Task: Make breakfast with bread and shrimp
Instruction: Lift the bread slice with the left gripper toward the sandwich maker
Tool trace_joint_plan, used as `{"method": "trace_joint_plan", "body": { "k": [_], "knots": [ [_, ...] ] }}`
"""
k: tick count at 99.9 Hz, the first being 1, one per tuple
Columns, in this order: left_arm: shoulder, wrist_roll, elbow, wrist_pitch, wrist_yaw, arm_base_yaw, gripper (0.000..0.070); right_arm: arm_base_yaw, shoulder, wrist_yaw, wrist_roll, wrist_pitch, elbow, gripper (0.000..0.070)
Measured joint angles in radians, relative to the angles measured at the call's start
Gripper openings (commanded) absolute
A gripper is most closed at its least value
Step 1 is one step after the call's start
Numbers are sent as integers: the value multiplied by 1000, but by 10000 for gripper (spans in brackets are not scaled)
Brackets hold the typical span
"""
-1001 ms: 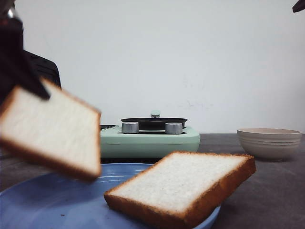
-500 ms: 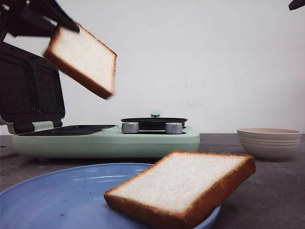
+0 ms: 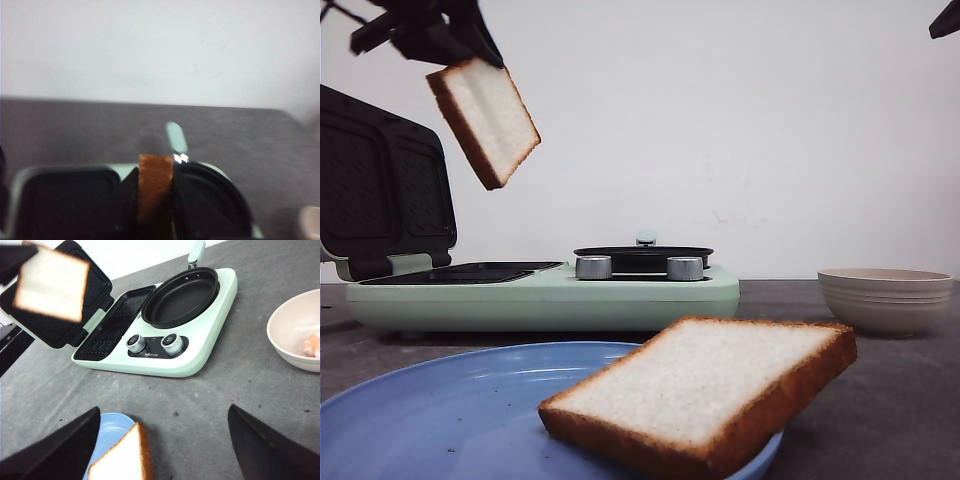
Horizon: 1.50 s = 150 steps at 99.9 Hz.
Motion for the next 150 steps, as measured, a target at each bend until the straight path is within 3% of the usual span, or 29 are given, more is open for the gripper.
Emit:
{"method": "trace_joint_plan", "body": {
  "k": [34,58,78,105,125,150],
  "knots": [
    [234,320,317,-171,-224,-50,3,0,0,0,-5,0,0,509],
    [325,407,371,-227,-373,-93,3,0,0,23,-23,0,0,509],
    [388,526,371,-220,-462,-116,3,0,0,23,-24,-19,0,509],
    [444,670,371,-147,-476,-122,3,0,0,25,-24,-53,0,509],
    [482,856,371,-69,-384,-122,3,0,0,25,-27,-58,0,509],
    [486,1016,371,-119,-367,-118,3,0,0,29,-42,-76,0,509]
  ]
}}
